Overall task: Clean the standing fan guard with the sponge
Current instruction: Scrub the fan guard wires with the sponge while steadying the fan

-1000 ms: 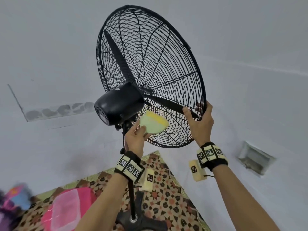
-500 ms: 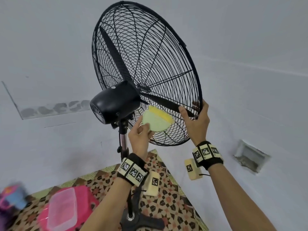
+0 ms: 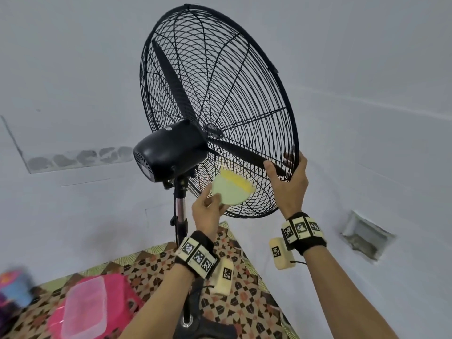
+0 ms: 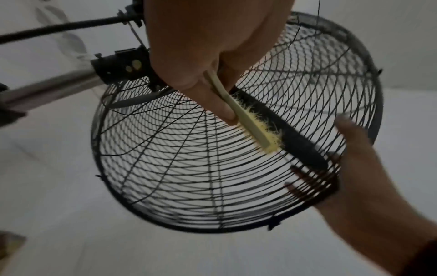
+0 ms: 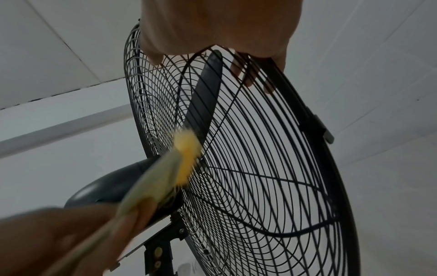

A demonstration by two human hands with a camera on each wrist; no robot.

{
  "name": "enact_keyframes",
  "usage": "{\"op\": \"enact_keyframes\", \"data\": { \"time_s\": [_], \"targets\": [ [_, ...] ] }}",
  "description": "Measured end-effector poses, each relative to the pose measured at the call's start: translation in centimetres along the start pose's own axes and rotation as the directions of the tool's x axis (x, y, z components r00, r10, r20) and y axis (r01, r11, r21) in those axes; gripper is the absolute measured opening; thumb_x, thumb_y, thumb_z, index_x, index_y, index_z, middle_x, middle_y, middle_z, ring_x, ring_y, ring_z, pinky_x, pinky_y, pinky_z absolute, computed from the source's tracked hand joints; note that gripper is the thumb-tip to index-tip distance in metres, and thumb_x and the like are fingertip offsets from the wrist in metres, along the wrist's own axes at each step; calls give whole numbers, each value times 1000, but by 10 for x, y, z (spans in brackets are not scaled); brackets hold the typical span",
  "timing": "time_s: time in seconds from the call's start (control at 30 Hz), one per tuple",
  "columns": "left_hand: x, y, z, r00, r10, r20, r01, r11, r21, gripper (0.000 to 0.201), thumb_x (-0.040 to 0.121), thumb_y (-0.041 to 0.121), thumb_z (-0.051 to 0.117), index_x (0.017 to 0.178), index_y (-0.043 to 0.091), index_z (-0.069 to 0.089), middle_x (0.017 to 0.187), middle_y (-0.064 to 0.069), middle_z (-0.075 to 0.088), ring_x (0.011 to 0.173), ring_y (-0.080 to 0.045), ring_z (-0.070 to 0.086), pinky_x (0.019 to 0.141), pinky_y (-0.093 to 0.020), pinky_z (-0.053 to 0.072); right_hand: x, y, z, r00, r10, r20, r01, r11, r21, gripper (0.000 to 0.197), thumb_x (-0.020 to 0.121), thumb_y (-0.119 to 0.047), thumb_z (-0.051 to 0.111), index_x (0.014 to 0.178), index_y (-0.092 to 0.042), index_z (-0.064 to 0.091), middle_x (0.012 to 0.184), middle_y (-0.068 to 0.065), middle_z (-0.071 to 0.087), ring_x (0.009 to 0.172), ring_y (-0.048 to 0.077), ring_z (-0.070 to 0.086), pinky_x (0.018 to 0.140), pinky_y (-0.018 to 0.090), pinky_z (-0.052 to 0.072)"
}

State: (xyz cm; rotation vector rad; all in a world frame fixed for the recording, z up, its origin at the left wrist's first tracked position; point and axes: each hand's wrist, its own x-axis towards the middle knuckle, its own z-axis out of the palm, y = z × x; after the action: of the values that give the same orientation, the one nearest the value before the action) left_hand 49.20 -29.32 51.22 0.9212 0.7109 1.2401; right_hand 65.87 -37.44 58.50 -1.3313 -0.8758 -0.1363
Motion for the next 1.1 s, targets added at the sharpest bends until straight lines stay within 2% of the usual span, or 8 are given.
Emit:
{"op": "enact_keyframes", "data": {
  "time_s": [0.1, 0.3, 0.47, 0.53, 0.67, 0.9, 1.0, 1.1],
  "targets": [
    [-2, -11, -12, 999, -9, -31, 10, 999, 49, 51, 103, 2, 61, 152, 11, 52, 123, -13, 67, 103, -18, 69, 78, -24, 63, 1, 1, -3, 1000, -5, 12, 5, 1000, -17, 85, 82, -63, 78, 148, -24, 42, 135, -5, 63, 124, 11, 61, 105, 43, 53],
    [-14, 4, 6, 989, 137, 60, -137, 991, -2, 49, 105, 6, 59, 151, 21, 52, 120, -7, 69, 107, -19, 70, 79, -25, 62, 3, 0, 1, 1000, -4, 17, 4, 1000, -15, 82, 83, -59, 80, 147, -25, 42, 134, -6, 63, 122, 10, 62, 104, 42, 54],
    [-17, -26, 1, 998, 64, 7, -65, 989, 132, 49, 104, 6, 60, 151, 18, 53, 131, -16, 66, 114, -29, 68, 79, -28, 64, 3, 2, -3, 999, 26, 26, -26, 1000, -13, 83, 82, -61, 79, 147, -26, 41, 135, -7, 62, 123, 9, 61, 106, 42, 53],
    [-19, -24, -7, 998, 57, 3, -57, 993, 103, 48, 104, 5, 59, 150, 19, 54, 132, -15, 66, 114, -27, 68, 79, -26, 63, 3, -1, -4, 999, 21, 40, -21, 1000, -17, 82, 83, -58, 80, 147, -25, 41, 134, -7, 63, 122, 8, 61, 106, 40, 53],
    [-21, -1, 4, 984, 169, 61, -169, 986, -6, 47, 105, 9, 59, 150, 23, 53, 120, -3, 70, 107, -15, 71, 81, -26, 62, 1, -4, -2, 999, 10, 38, -9, 1000, -12, 80, 84, -56, 80, 146, -25, 42, 133, -8, 63, 121, 6, 62, 104, 37, 54],
    [-17, -35, -5, 995, 101, -5, -99, 989, 110, 47, 104, 8, 61, 150, 18, 54, 127, -14, 68, 114, -29, 69, 78, -29, 64, 1, -2, -5, 999, 32, 35, -32, 999, 0, 84, 83, -58, 80, 148, -25, 40, 137, -7, 61, 125, 8, 60, 107, 41, 52],
    [-14, -32, -13, 994, 101, -38, -98, 994, 56, 45, 104, 7, 62, 147, 17, 58, 127, -18, 68, 111, -28, 70, 76, -26, 63, 1, -3, -4, 998, 25, 49, -25, 1000, 1, 82, 83, -57, 81, 148, -27, 40, 137, -8, 62, 125, 8, 60, 106, 40, 53],
    [-17, -16, 0, 989, 144, 20, -144, 990, 0, 47, 104, 7, 61, 149, 19, 55, 124, -10, 69, 111, -23, 71, 82, -29, 63, 0, -2, -1, 999, 21, 37, -21, 1000, 8, 81, 83, -57, 82, 147, -28, 41, 136, -8, 62, 124, 9, 61, 106, 41, 53]
  ]
}}
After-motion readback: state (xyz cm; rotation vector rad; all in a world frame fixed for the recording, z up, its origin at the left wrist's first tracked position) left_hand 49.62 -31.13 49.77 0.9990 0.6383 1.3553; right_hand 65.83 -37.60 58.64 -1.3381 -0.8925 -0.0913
